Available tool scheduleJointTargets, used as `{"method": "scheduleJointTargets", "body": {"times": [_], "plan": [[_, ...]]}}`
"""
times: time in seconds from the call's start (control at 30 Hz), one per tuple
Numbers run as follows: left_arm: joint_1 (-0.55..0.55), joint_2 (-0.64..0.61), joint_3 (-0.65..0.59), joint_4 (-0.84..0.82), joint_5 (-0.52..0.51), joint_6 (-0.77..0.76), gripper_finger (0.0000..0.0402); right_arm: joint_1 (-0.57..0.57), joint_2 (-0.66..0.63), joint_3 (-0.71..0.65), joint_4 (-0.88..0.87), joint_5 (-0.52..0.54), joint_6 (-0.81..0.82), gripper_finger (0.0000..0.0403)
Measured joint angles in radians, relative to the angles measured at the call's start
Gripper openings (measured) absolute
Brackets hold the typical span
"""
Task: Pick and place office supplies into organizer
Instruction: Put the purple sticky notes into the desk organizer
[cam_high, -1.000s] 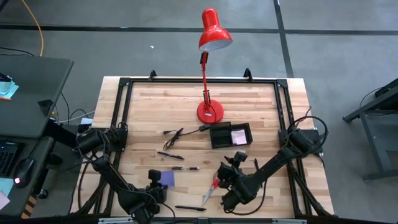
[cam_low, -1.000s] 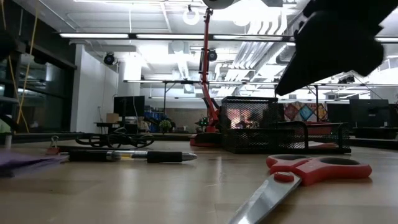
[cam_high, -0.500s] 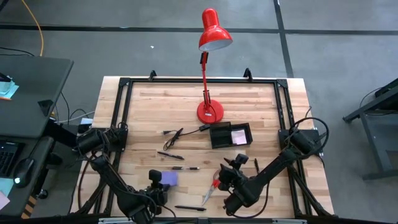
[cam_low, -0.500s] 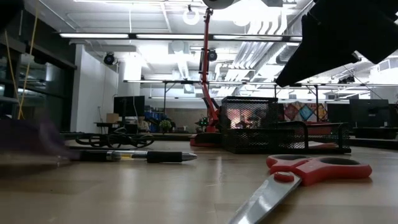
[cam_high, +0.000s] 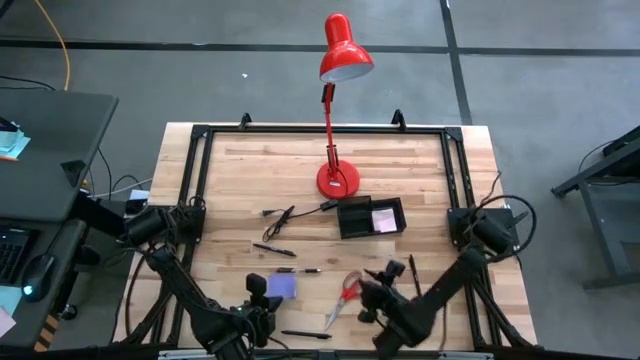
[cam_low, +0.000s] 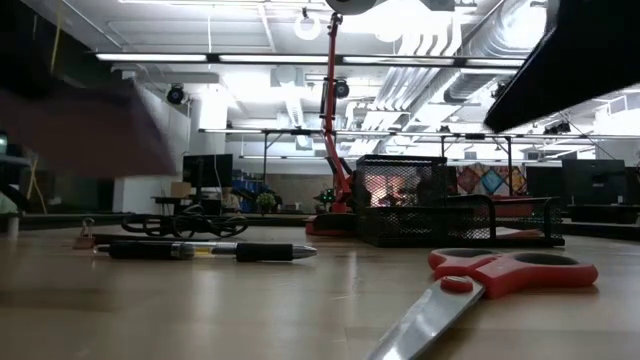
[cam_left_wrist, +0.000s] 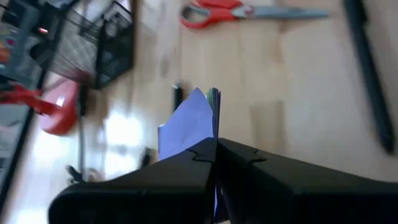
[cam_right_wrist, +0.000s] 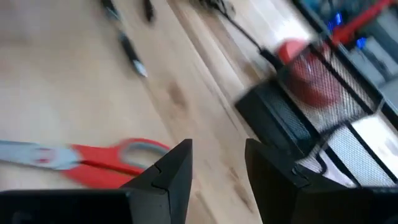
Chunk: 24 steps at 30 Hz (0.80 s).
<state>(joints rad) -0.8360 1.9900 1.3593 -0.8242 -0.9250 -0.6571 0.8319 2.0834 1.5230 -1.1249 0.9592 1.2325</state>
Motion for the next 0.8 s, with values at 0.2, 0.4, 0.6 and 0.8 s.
{"method": "scheduleJointTargets", "body": {"times": [0.2,0.4,0.6,0.8], "plan": [[0.068,0.000,0.003,0.018,-0.031,0.080,0.0000,0.166,0.000,0.000,0.079,0.256,0.023,0.0139],[0.153,0.000,0.003,0.141,-0.040,0.258,0.0000,0.343,0.000,0.000,0.005,0.457,0.186,0.0139],[0.244,-0.003,0.003,0.392,-0.036,0.540,0.0000,0.463,0.000,0.000,-0.007,0.611,0.203,0.0139],[0.365,-0.012,0.003,0.646,0.097,0.779,0.0000,0.476,0.000,0.000,0.036,0.599,0.203,0.0139]]}}
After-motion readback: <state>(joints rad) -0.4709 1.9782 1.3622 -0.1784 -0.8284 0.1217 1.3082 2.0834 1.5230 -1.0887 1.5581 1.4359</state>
